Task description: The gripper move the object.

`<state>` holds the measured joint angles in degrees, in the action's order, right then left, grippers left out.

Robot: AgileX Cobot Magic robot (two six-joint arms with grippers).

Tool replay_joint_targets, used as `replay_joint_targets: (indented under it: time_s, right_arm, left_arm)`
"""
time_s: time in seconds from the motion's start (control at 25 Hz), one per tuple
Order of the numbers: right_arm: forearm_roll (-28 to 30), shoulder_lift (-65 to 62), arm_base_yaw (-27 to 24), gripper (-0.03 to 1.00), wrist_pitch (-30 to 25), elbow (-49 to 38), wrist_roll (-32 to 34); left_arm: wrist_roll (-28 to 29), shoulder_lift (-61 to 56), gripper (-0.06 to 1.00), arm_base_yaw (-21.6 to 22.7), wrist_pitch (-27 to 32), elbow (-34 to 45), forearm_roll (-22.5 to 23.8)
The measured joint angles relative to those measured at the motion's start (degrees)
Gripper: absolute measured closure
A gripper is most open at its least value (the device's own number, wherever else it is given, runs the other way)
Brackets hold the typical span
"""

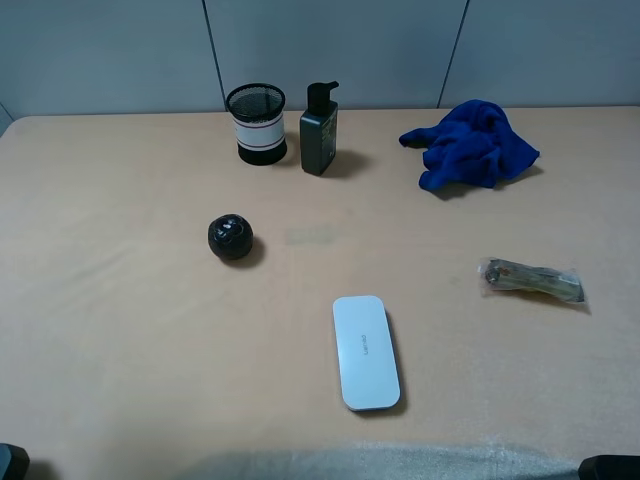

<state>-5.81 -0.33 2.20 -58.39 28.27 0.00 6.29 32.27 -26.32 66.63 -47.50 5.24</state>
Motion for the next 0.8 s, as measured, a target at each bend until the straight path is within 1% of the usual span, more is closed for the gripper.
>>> replay_joint_targets:
  time_s: [0.24,0.4,0.52,0.68,0.8]
  right_arm:
    - [0.0,0.0,0.0,0.27,0.0,0.0,0.0]
    - [0.0,0.0,0.0,0.27,0.0,0.0,0.0]
    - [0.0,0.0,0.0,0.27,0.0,0.0,0.0]
    - [0.0,0.0,0.0,0.27,0.0,0.0,0.0]
    - [0.0,0.0,0.0,0.27,0.0,0.0,0.0]
  left_arm:
    - [0.0,-11.2,0.09,11.3,0.0,6.6,0.1]
    - [0.0,-18.6,0.09,17.2,-0.4,11.1,0.1]
    - [-0.1,-23.1,0.09,20.9,-2.3,14.2,0.1]
    - [-1.8,-28.0,0.09,24.4,-5.0,18.2,0.1]
    - [-3.2,-31.1,0.08,25.0,-5.4,19.4,0.1]
